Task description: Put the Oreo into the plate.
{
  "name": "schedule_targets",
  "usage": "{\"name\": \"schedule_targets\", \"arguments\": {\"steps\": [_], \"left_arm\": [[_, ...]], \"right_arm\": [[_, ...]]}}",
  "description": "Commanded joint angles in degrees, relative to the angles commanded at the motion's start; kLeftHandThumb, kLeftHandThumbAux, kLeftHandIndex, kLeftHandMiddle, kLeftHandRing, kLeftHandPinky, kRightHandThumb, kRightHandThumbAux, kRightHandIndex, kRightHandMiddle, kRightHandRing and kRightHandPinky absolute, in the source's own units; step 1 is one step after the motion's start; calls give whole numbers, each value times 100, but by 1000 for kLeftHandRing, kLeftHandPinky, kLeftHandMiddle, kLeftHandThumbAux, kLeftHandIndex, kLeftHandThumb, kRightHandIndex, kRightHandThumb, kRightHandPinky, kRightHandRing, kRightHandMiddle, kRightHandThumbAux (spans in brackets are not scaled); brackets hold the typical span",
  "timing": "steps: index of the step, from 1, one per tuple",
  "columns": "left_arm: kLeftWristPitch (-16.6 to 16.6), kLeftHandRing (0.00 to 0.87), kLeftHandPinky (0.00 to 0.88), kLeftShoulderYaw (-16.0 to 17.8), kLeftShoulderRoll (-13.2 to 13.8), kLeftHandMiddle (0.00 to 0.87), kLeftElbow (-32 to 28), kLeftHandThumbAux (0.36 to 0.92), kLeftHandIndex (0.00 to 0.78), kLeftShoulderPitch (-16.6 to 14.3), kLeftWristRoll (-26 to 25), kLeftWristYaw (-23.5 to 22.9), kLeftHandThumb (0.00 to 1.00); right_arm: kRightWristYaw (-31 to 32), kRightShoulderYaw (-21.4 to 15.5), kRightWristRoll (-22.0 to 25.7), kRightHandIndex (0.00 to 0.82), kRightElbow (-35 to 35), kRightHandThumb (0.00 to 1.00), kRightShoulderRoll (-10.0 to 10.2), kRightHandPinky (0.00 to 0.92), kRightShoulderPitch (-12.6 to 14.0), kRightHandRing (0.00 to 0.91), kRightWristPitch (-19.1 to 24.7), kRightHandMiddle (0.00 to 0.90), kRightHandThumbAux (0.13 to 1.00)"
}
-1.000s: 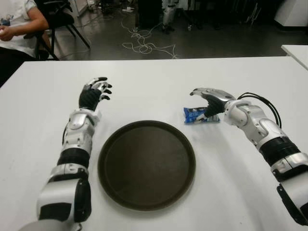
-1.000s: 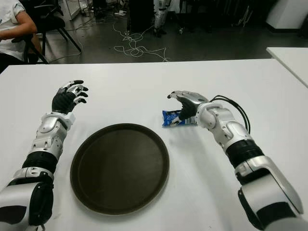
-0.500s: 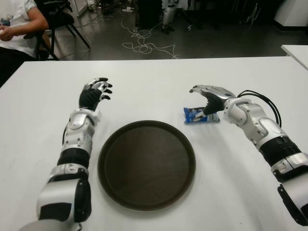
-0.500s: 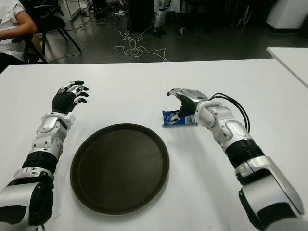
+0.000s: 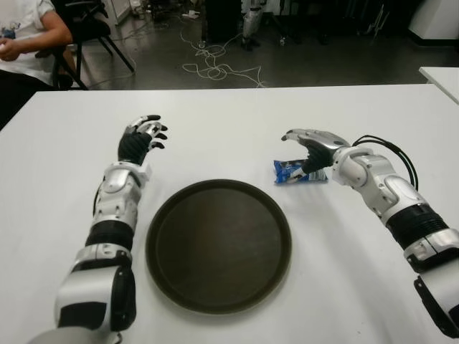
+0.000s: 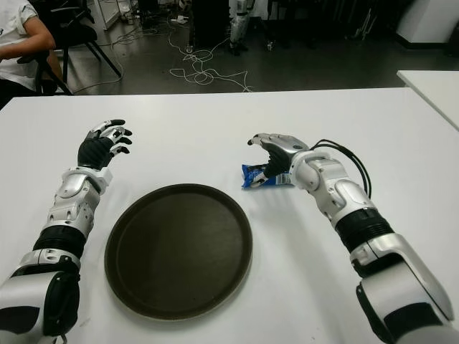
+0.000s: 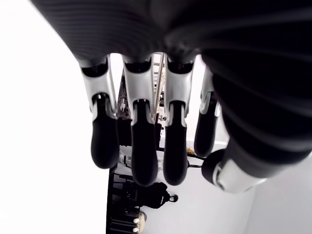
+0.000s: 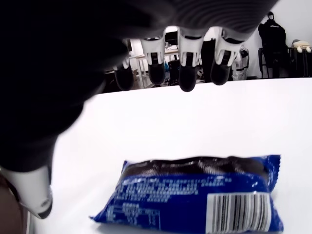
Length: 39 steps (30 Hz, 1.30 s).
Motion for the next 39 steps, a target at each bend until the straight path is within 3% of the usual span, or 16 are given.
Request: {"name": "schedule_targets", "arguments": {"steps": [17, 27, 35, 39], "left_arm": [[22, 514, 569, 3, -22, 506, -67, 690, 349, 29, -46, -57, 817], [29, 504, 565, -22, -9, 504, -66, 688, 354, 33, -15, -46, 819], [-7, 510, 563, -6, 15, 507, 22, 690, 350, 3, -23, -86, 817], [-21, 522, 581, -7, 10, 479, 24, 678, 403, 3, -19, -87, 828]], "right_arm": [[-93, 170, -98, 83, 433, 0, 147, 129, -65, 107, -125, 100, 663], [-416, 291, -231, 124, 1252, 0, 265, 184, -357, 145, -112, 134, 700], [-285, 417, -361, 70, 1504, 0, 319, 93, -558, 81, 152, 77, 662], [-247, 478, -393, 58, 1670, 0, 349, 87, -667, 69, 265, 61, 656]]}}
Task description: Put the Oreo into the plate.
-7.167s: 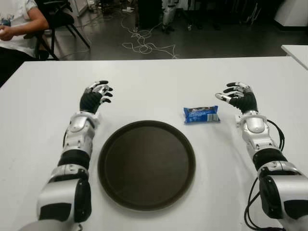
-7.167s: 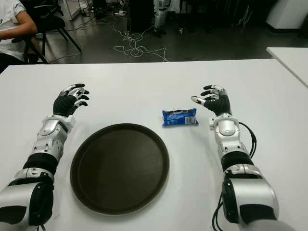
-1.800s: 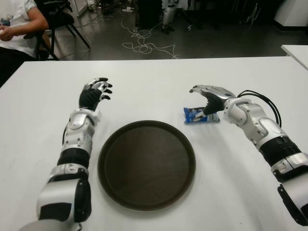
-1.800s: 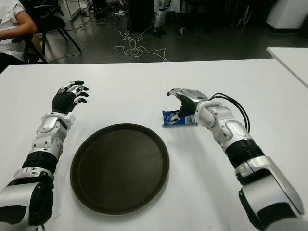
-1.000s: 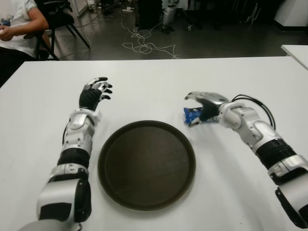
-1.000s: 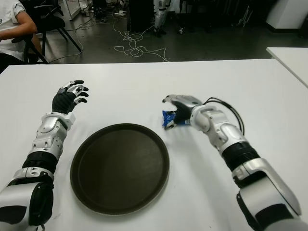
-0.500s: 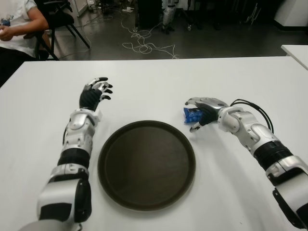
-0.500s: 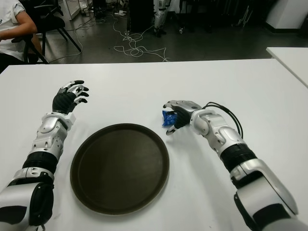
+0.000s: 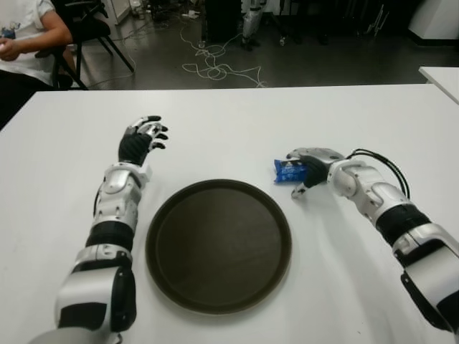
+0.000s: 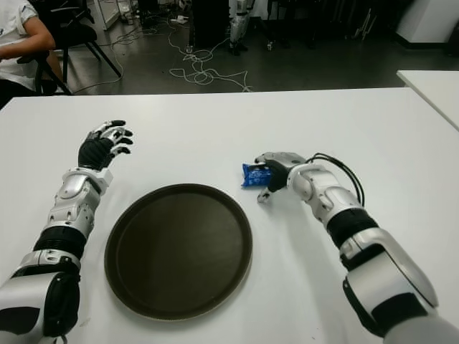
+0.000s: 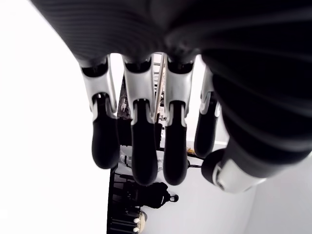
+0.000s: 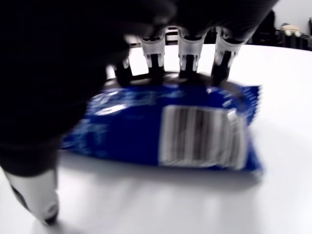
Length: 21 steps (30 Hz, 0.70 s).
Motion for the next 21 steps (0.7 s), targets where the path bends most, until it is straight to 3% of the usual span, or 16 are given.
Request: {"name": "schedule_targets", "arguments": {"steps": [4, 8, 21], "left_arm": [[0, 515, 564, -4, 0, 471, -15, 675, 417, 7, 2, -4, 832], [0, 516, 569, -10, 7, 499, -19, 687, 362, 14, 6, -22, 819], [46, 525, 601, -1, 7, 505, -28, 690, 348, -1, 0, -7, 818]], "right_arm": [[-57, 45, 15, 55, 276, 0, 37, 83, -126, 65, 15, 54, 660], [-162, 56, 48, 60, 454, 0, 69, 84, -182, 62, 15, 51, 684], [-218, -52, 182, 50, 668, 0, 50, 82, -307, 57, 48, 43, 715]]}}
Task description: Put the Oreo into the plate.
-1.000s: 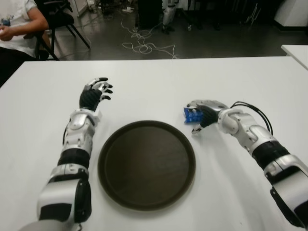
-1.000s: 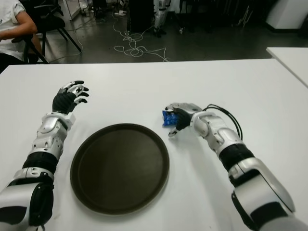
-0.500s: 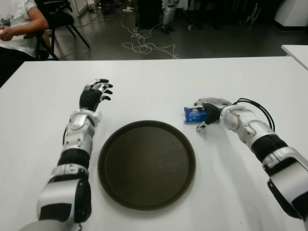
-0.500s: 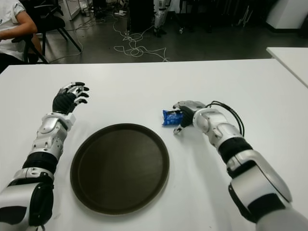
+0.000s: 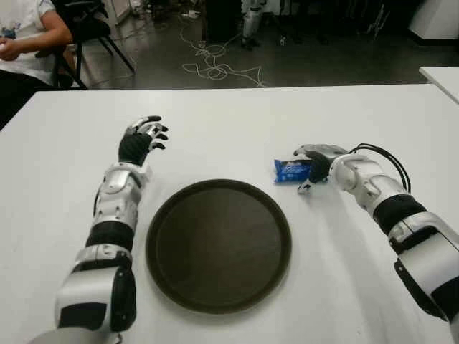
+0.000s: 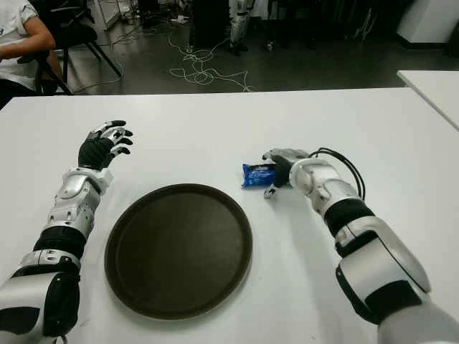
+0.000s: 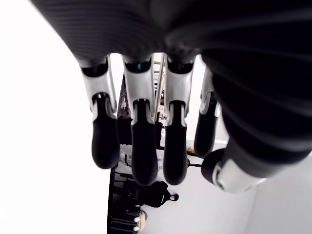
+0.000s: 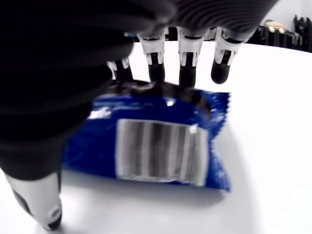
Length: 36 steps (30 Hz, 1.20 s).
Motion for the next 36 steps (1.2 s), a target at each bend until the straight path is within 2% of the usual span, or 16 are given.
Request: {"name": "schedule_targets", "arguments": {"steps": [14, 22, 26, 29, 36], "left_arm": [[29, 525, 600, -17, -15, 506, -72, 690, 349, 24, 14, 25, 818], [66, 509, 569, 12, -45, 504, -85, 691, 347, 19, -20, 76, 817], [47, 504, 564, 10, -55, 501, -77, 691, 348, 19, -18, 78, 817], [39, 505, 563, -6, -56, 501, -88, 691, 349, 24, -4, 73, 816], [14, 516, 570, -42, -68, 506, -111, 690, 350, 34, 38, 102, 816]], "right_arm": [[-86, -81, 84, 50, 329, 0, -25, 64, -100, 53, -292, 54, 688], [-67, 7, -3, 69, 542, 0, -40, 69, -165, 66, -496, 71, 727], [-25, 89, -73, 118, 600, 0, -75, 125, -198, 129, -630, 133, 729], [-27, 122, -86, 196, 651, 0, -86, 192, -218, 204, -690, 206, 727], [-45, 131, -68, 287, 734, 0, -82, 272, -229, 286, -699, 283, 709]]}}
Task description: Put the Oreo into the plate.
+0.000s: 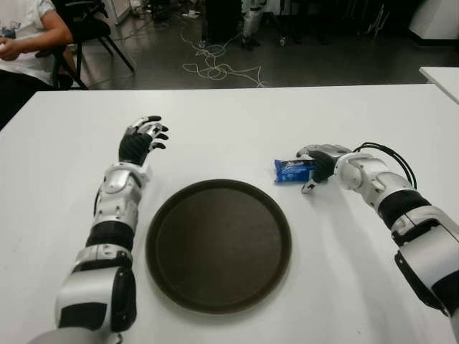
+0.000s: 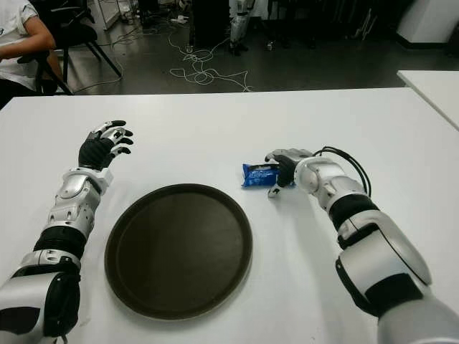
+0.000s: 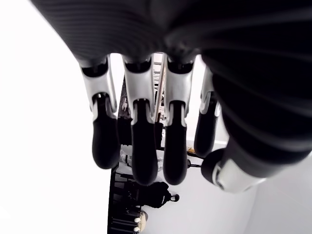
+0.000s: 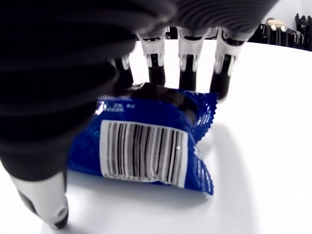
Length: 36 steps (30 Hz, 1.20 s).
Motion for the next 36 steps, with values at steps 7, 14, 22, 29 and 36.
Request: {"name": "schedule_targets", "arguments": {"steps": [7, 14, 22, 29, 36], "left_arm": [[-19, 512, 567, -37, -3, 503, -26, 689, 352, 13, 5, -10, 817], [-25, 508, 560, -40, -18, 504, -55, 688, 355, 30, -18, -28, 819], [-30, 518, 576, -42, -13, 506, -67, 689, 352, 33, -11, -27, 818], [19, 502, 558, -42, -12, 499, -105, 690, 353, 47, -16, -18, 817], [60, 519, 582, -40, -21, 502, -162, 690, 354, 66, -14, 24, 818]], "right_arm": [[-28, -34, 33, 319, 21, 2, 16, 304, 12, 326, 88, 319, 629], [-124, -24, 11, 313, 5, 0, 17, 275, 37, 326, 127, 322, 558], [-188, -30, 18, 316, -89, 0, 10, 251, 66, 324, 165, 326, 511], [-332, -23, 5, 291, -128, 0, -3, 227, 97, 304, 139, 312, 449], [-418, -23, 11, 277, -193, 0, -20, 253, 133, 309, 99, 306, 446]]}}
